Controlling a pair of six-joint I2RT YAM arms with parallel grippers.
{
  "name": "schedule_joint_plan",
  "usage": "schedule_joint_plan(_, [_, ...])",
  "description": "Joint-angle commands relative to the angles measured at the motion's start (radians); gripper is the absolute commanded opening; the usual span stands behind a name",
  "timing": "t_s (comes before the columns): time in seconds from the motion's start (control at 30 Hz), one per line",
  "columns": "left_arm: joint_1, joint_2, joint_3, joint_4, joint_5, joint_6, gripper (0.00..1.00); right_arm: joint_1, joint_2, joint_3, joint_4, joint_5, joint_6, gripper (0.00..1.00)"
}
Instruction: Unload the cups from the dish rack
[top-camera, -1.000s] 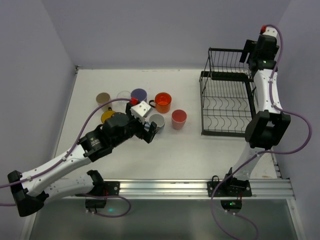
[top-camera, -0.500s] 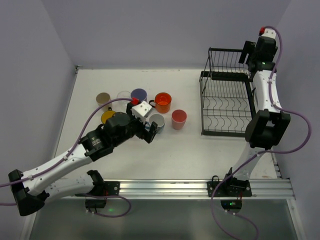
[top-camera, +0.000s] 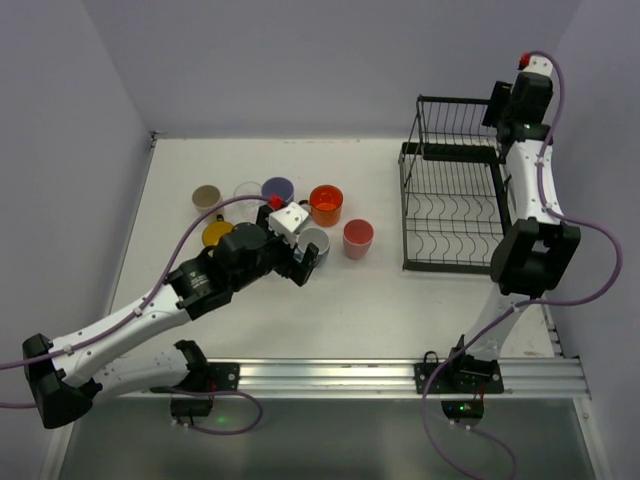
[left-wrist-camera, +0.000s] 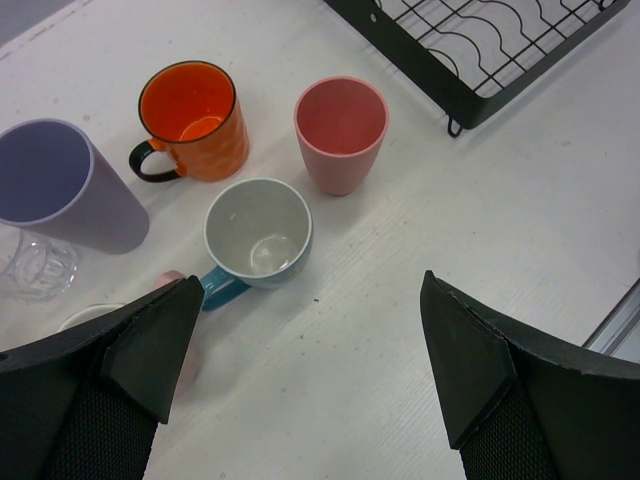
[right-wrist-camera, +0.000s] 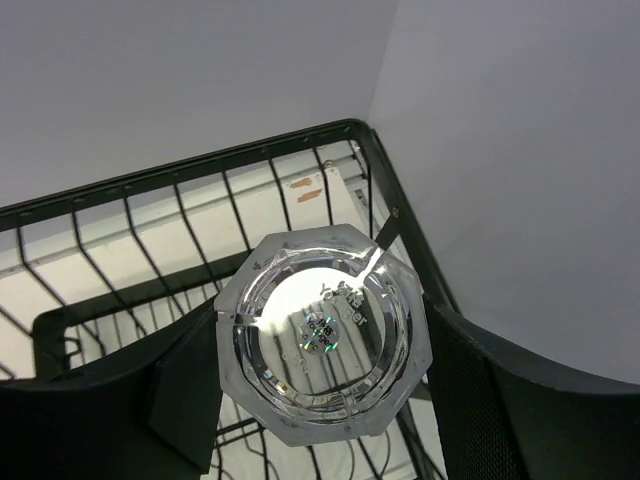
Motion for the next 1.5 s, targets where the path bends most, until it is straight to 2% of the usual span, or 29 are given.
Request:
schedule_joint_plan(0.0, [0.005,0.013,0.033,0.047,0.002,-0.008,1.00,0.007,-0.141,-0.082,0.138,-0.088,0.063,0.44])
schedule_joint_plan(0.03, [0.005,0.014,0.041,0.048,0.002,-0.011,1.00,0.008,-0.171,-0.129,0.216,-0.137,0.101,0.44])
schedule_joint_plan(0.17, [0.005,0.016,0.064,0.040,-0.006,-0.025,1.00,0.008,-0.280,-0.293,0.314,-0.180,0.214,0.42])
schedule_joint_plan(0.3, [0.005,0.011,0.088,0.043,-0.006,-0.049,1.00,0.012,-0.421,-0.526,0.531,-0.251,0.321,0.42])
schedule_joint_plan(0.5, [0.005,0.040,0.134,0.117,0.063,-0.138,1.00,0.018,-0.645,-0.771,0.739,-0.416,0.519,0.42])
schedule_joint_plan(0.8, [0.007,0.160,0.205,0.408,0.239,-0.344,1.00,0.033,-0.973,-1.084,0.946,-0.640,0.804,0.41])
schedule_joint_plan(0.9, [0.013,0.213,0.235,0.493,0.283,-0.393,1.00,0.036,-1.056,-1.141,0.984,-0.715,0.896,0.41])
schedule_joint_plan(1.2, [0.048,0.350,0.327,0.666,0.436,-0.526,0.96,0.088,-1.150,-1.303,1.202,-0.906,1.206,0.41])
schedule_joint_plan(1.37, [0.054,0.387,0.338,0.723,0.464,-0.551,0.91,0.206,-1.105,-1.327,1.246,-0.917,1.217,0.41])
schedule_joint_plan(1.47, [0.062,0.407,0.340,0.754,0.499,-0.573,0.86,0.245,-1.069,-1.332,1.272,-0.910,1.219,0.41])
